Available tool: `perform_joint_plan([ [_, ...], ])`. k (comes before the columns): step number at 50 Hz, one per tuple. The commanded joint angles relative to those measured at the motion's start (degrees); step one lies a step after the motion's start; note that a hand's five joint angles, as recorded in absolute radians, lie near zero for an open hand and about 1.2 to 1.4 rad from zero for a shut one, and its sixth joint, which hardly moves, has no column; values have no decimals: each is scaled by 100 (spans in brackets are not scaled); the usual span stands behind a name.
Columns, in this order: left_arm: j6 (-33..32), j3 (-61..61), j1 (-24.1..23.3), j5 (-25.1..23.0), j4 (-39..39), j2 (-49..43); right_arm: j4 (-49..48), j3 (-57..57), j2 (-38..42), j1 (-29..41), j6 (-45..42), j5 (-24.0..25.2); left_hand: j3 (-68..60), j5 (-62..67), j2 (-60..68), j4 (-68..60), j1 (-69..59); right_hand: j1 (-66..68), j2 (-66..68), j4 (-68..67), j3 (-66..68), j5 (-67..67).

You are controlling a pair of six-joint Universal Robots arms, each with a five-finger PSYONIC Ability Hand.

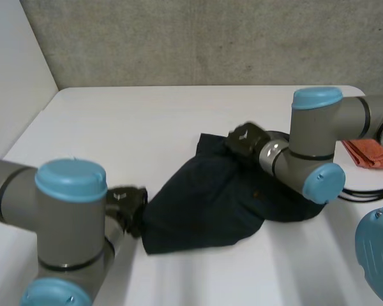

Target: Fold the laundry.

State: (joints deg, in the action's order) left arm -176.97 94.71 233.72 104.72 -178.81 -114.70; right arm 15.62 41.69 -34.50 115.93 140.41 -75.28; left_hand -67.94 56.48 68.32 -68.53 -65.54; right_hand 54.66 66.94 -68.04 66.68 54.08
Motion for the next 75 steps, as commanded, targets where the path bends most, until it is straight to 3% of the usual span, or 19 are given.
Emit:
perform_joint_plan([
  [1, -469, -1620, 313, 111, -233, -157, -1111, -1090, -197, -9, 162, -645, -1206, 1352, 1168, -1147, -1446, 2534, 1306, -1196, 1332, 1592],
  [6, -1382, -2860, 806, 102, -1162, -193, -2070, -1961, -276, -18, 162, -786, -1206, 1352, 1168, -1147, -1446, 2534, 1306, -1196, 1332, 1592],
  [11, -2375, -3494, 762, 128, -3180, -53, -2871, -2516, -495, 0, 171, -1050, -1206, 1352, 1168, -1147, -1446, 2534, 1306, -1196, 1332, 1592],
  [14, -2649, -3451, 771, 137, -4140, 140, -3179, -2464, -750, 0, 171, -1067, -1206, 1352, 1168, -1147, -1446, 2534, 1306, -1196, 1332, 1592],
  [16, -2650, -3380, 771, 137, -4372, 185, -3240, -2245, -960, 8, 188, -1050, -1206, 1352, 1168, -1147, -1446, 2534, 1306, -1196, 1332, 1592],
  [22, -2667, -2643, 762, 111, -4241, 176, -3206, -1349, -1295, -18, 338, -892, -1206, 1352, 1168, -1147, -1446, 2534, 1306, -1196, 1332, 1592],
  [29, -2667, -1536, 824, 111, -3786, 36, -2794, 505, -1533, -79, 382, 84, -1206, 1352, 1168, -1147, -1446, 2534, 1306, -1196, 1332, 1592],
  [39, -2658, -392, 754, 58, -2098, -132, -262, 1957, -1708, -97, 215, 66, -1206, 1352, 1168, -1147, -1446, 2534, 1306, -1196, 1332, 1592],
  [45, -2693, 170, 701, 58, -1403, 1220, 511, 2466, -2542, -97, 215, 22, -1206, 1352, 1168, -1147, -1446, 2534, 1306, -1196, 1332, 1592],
  [48, -2772, 416, 648, -12, -826, 1886, 1354, 2862, -3087, -114, 5, 40, -1206, 1352, 1168, -1147, -1446, 2534, 1306, -1196, 1332, 1592],
  [56, -3607, 944, 604, -987, 1277, 2699, 2613, 4347, -4415, -509, -1621, 49, -1206, 1352, 1168, -1147, -1446, 2534, 1306, -1196, 1332, 1592],
  [65, -3625, 962, 551, -1164, 1033, 2111, 2227, 5112, -4416, -809, -1859, -30, -1206, 1352, 1168, -1147, -1446, 2534, 1306, -1196, 1332, 1592],
  [75, -3634, -143, 516, -1146, -599, 504, 1120, 4806, -3783, -791, -1588, -698, -1206, 1352, 1168, -1147, -1446, 2534, 1306, -1196, 1332, 1592],
])
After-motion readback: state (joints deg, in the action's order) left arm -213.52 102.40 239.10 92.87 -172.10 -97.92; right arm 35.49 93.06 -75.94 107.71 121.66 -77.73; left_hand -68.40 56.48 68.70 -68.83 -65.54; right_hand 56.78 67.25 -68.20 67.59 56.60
